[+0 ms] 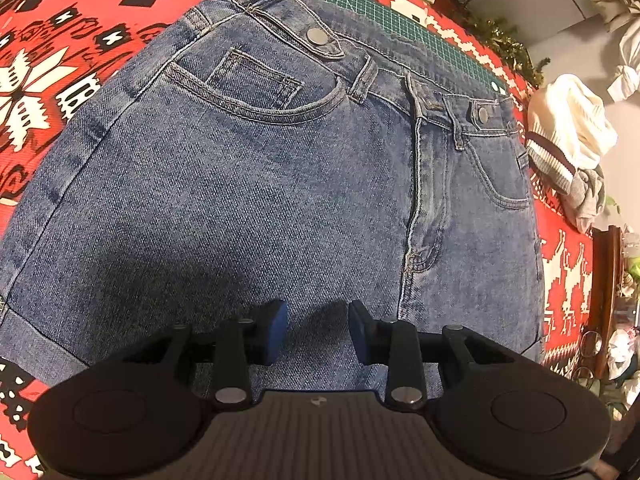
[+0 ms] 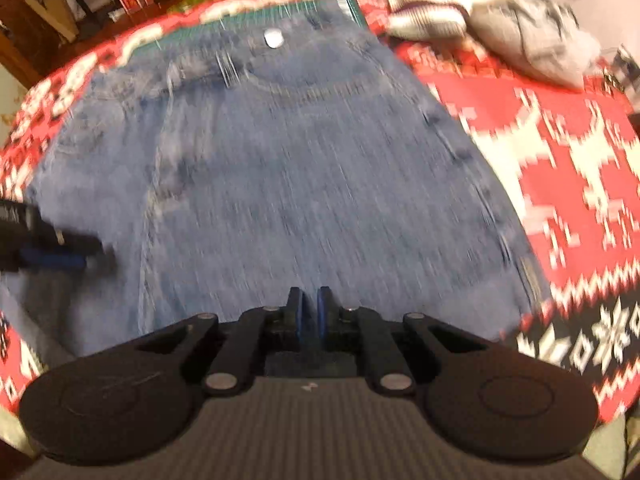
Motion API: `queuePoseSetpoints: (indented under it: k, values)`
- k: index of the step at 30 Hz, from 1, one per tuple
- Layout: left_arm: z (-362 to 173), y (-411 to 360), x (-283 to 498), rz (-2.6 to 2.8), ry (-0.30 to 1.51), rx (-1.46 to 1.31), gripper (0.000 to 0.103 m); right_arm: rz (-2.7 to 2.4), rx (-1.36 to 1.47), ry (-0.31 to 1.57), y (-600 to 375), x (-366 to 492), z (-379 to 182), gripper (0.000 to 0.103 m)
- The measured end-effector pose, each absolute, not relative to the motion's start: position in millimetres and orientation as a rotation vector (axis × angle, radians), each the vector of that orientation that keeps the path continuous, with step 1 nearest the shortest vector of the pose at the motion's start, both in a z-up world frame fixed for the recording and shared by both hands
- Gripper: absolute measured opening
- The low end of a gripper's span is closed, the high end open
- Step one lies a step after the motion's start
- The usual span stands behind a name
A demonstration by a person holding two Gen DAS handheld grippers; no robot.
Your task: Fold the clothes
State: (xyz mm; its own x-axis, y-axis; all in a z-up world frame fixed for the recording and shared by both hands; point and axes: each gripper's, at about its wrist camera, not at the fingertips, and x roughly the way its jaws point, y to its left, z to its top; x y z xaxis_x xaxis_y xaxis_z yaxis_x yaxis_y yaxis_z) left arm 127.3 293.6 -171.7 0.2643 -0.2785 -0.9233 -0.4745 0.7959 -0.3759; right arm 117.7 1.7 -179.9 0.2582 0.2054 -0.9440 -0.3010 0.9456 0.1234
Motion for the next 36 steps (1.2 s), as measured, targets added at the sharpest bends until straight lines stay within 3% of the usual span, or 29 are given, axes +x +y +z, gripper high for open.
queuePoseSetpoints:
  k: [7,18,23,36]
  values:
    - [-171,295,126,0.152,1.327,-0.695,0.033,0.329,-0.034,1.282,-19,119,-173,0.01]
    - [-172,297,128,0.146,1.32,-0.691,0.033,0.244,0.097,1.221,-15,204,-170,0.011]
    - [-173,298,129,0.143,1.317,-0.693,0.033,0.192,0.115,1.224,-15,229,-182,0.007]
    - [-172,296,128,0.155,1.324,-0.675,0.033,0.166,0.075,1.253,-58,170,-184,0.007]
